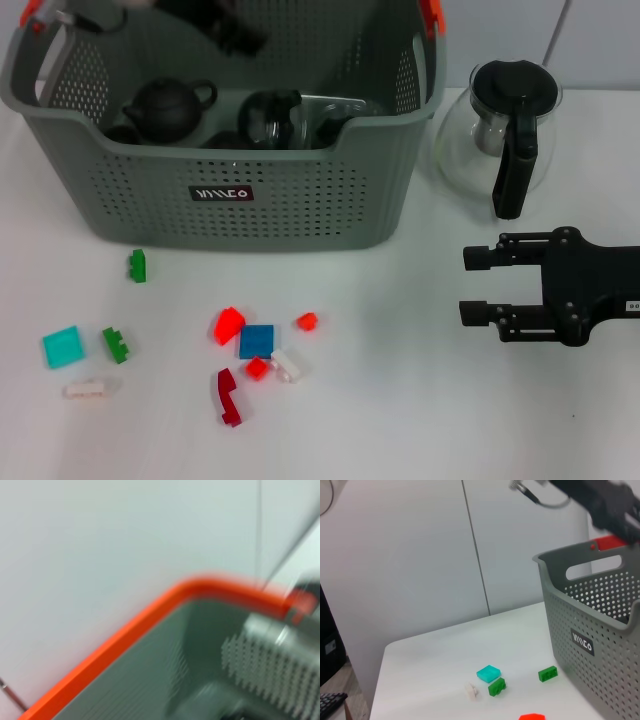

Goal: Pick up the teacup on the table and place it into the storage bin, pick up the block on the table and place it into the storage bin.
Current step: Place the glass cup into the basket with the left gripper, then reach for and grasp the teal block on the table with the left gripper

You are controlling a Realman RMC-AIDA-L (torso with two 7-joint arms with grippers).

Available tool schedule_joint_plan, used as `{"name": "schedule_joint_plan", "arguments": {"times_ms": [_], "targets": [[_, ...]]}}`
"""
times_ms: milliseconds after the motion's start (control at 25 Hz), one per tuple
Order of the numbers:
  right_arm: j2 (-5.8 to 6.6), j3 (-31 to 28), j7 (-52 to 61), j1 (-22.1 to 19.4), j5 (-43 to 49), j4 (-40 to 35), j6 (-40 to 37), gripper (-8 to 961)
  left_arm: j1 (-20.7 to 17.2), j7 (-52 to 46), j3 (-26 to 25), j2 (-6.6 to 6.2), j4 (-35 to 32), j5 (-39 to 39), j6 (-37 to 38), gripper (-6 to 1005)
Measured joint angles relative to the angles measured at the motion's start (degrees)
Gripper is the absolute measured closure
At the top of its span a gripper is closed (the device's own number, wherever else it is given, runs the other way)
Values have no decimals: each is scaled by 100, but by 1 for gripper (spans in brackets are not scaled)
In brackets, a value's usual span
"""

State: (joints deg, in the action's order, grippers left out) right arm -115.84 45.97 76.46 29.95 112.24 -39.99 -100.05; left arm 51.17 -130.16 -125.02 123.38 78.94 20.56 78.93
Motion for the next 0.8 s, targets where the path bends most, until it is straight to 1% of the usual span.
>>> {"name": "schedule_joint_plan", "arguments": {"times_ms": [120, 240, 320, 400, 480, 560, 640, 800], "targets": [[0, 0, 0, 2, 0, 0, 1, 266, -371, 257, -919, -88, 532, 1545, 702, 497], [5, 0, 0, 2, 0, -4, 1, 265, -756, 506, -1619, -175, 750, 2982, 1528, 499], [7, 0, 0, 0, 0, -14, 2, 266, -1112, 790, -1943, -233, 787, 3870, 2112, 500], [9, 0, 0, -4, -1, -20, 3, 266, -1497, 1270, -2079, -237, 805, 4400, 2623, 501], [9, 0, 0, -2, -1, -18, 3, 266, -1931, 1791, -2140, -186, 818, 4651, 2978, 502], [9, 0, 0, 1, 0, -14, 3, 266, -2262, 2148, -2150, -132, 816, 4710, 3182, 503], [9, 0, 0, 2, 0, -12, 3, 266, -2651, 2466, -2115, -76, 806, 4633, 3363, 504], [9, 0, 0, -16, 0, -11, 4, 266, -3198, 2740, -2020, -55, 872, 4297, 3507, 503]]}}
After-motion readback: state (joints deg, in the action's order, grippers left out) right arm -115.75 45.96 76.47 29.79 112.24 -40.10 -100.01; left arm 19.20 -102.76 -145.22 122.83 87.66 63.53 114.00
